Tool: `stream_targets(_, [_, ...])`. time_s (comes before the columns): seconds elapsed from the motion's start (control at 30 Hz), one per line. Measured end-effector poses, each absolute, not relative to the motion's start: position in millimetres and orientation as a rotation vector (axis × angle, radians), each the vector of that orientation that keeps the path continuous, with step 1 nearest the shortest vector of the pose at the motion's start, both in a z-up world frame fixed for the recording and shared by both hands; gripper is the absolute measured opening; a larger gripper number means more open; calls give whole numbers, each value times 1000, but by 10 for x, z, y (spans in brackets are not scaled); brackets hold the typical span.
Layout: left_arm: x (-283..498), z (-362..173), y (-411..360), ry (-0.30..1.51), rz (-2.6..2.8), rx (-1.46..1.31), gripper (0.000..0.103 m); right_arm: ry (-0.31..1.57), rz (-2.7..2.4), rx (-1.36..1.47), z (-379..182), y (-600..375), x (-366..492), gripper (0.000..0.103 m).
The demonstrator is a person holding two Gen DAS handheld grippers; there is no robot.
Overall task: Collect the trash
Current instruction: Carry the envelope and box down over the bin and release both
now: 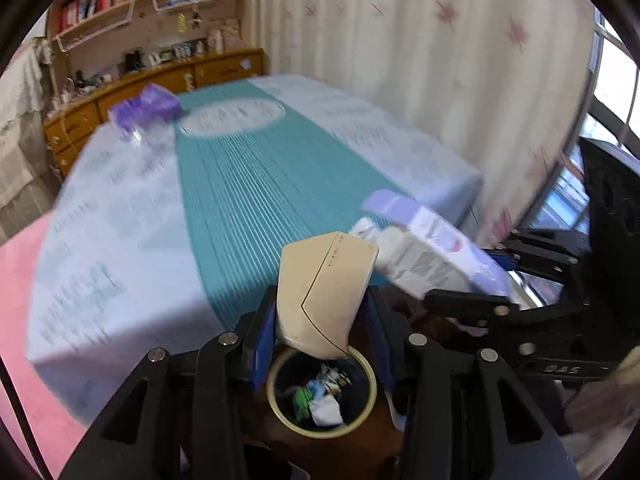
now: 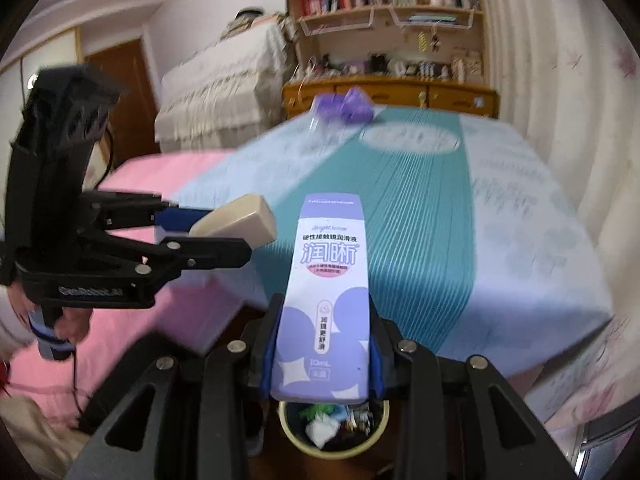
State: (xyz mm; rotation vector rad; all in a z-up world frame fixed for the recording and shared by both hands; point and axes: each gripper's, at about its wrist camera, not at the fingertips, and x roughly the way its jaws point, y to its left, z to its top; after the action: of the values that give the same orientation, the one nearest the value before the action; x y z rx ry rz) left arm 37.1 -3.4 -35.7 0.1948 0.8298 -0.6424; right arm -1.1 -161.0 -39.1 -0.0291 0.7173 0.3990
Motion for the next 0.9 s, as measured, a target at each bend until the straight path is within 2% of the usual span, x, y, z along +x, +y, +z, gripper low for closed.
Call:
stream_targets(0.23, [353, -1323, -47, 938, -639, 221, 40, 818, 421, -127, -1323, -1447, -97, 36])
stream_targets(0.47, [556, -2184, -120, 1108, -623, 244, 40, 1008, 409, 11, -2170, -1617, 249, 36])
stream_targets(0.9, [881, -3224, -233, 1312, -568, 187, 40, 1224, 361, 164, -3025, -1685, 728, 36])
